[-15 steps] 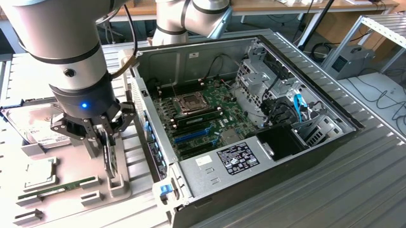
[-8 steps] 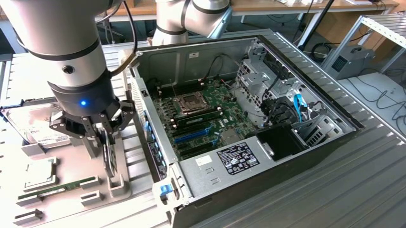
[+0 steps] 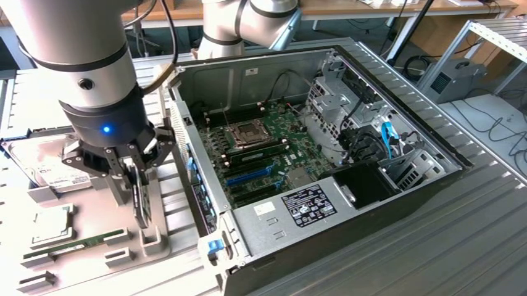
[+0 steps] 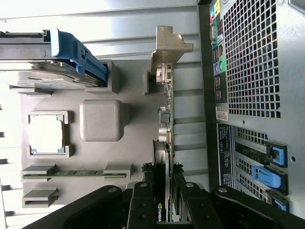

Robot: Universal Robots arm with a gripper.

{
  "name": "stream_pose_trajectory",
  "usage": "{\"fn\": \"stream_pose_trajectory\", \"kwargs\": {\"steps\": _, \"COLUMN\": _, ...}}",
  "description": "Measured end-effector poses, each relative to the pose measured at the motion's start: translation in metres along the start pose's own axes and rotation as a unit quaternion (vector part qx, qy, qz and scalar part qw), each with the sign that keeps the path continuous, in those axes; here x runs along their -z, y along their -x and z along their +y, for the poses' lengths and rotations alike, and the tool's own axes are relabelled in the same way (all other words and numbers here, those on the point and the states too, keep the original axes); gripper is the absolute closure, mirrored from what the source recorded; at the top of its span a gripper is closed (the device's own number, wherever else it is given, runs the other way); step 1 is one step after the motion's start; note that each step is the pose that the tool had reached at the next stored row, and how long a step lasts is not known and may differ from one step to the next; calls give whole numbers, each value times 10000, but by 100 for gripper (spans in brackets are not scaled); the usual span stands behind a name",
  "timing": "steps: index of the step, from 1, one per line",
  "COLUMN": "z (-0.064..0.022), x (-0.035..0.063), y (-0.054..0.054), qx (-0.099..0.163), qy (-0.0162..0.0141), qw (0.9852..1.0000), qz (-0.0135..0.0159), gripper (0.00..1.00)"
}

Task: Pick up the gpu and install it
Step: 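Pick up the gpu and move the gpu toward the slot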

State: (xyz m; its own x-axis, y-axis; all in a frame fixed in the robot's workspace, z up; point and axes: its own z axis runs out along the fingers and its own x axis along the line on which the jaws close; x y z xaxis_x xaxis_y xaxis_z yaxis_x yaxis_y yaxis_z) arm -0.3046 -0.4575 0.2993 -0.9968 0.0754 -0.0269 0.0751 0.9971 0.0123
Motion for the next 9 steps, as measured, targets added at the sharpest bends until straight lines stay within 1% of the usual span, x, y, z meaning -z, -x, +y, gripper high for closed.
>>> {"fn": "stream_pose_trajectory", "kwargs": {"steps": 9, "z": 1, "x": 83, "y": 2, "qx": 0, "qy": 0, "qw": 10000, "qz": 0, "gripper": 74}}
